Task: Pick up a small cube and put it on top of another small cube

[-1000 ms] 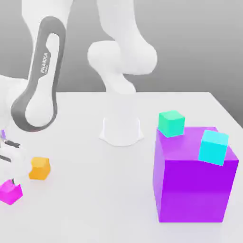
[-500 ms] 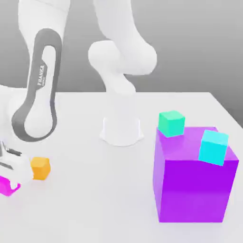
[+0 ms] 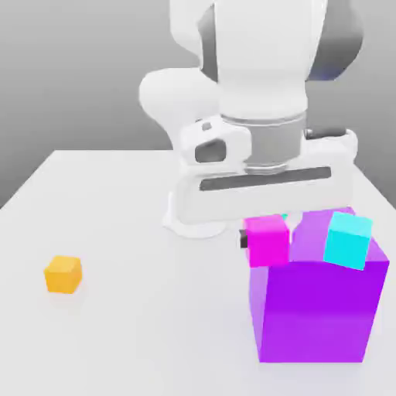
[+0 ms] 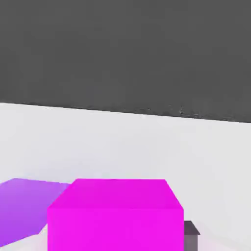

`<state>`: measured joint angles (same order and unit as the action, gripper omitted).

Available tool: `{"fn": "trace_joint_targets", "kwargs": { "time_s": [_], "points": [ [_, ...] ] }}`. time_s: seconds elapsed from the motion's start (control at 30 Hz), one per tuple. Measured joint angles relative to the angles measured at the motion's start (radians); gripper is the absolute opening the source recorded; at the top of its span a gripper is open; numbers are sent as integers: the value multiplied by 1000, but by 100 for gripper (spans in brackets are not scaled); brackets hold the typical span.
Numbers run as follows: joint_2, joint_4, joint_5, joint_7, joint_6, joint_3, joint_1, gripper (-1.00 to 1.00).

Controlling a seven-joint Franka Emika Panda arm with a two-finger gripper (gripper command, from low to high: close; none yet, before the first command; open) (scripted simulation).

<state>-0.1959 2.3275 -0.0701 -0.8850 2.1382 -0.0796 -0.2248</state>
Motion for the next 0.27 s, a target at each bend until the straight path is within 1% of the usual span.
{"fn": "trace_joint_targets", "kwargs": {
  "time_s": [0.07,0.13,0.17,0.27],
  "points": [
    [-17,3,15,-59,-17,-61,-42,-100],
    [5,40,23,-81,40,-82,-56,-100],
    [15,55,24,-85,66,-87,-58,100],
    [15,55,24,-85,66,-87,-58,100]
  ]
}}
